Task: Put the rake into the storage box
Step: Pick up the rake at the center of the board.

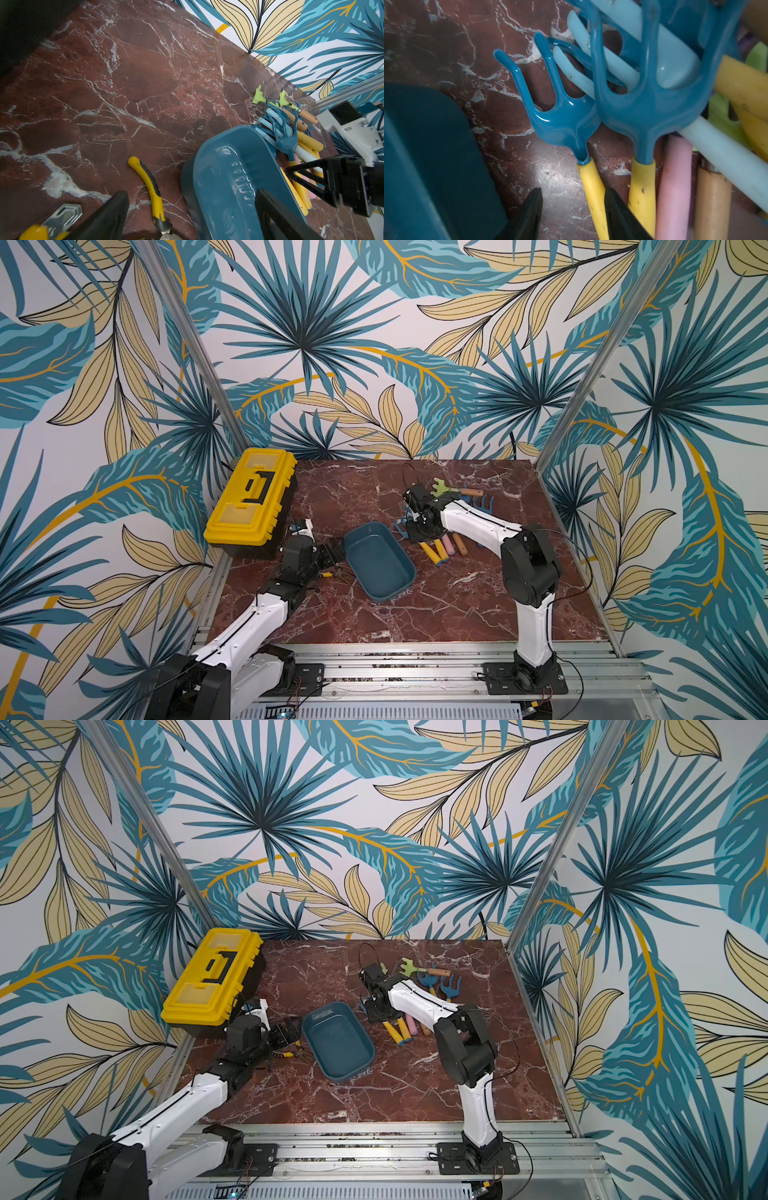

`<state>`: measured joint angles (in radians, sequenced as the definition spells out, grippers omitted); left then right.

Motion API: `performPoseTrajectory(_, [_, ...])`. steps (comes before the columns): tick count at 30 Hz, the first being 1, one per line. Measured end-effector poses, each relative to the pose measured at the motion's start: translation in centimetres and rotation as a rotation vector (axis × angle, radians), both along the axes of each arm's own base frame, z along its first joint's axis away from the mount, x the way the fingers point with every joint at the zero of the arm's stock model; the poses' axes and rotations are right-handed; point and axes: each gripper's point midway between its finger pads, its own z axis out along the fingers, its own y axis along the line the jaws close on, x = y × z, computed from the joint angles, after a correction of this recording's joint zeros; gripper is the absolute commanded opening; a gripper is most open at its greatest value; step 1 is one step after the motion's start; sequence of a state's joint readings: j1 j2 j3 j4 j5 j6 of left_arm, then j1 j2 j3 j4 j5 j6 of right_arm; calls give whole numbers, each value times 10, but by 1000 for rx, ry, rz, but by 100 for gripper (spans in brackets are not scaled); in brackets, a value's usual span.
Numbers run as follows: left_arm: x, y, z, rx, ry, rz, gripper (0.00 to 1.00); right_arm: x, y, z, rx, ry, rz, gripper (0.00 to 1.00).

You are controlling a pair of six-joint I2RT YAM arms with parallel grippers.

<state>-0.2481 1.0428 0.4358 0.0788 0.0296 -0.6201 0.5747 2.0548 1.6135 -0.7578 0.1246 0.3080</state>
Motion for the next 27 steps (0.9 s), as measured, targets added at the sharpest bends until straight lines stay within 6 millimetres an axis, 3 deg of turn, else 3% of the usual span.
performPoseTrajectory(11, [2, 2, 4, 8, -7, 9, 100, 1, -9, -39, -96, 76, 11, 50])
performPoseTrajectory(23, [2, 5, 6, 22, -12, 21, 100, -7, -12, -38, -97, 90, 20, 28])
performPoseTrajectory(27, [2, 5, 6, 22, -13, 21, 100, -15, -14, -24, -82, 85, 24, 20])
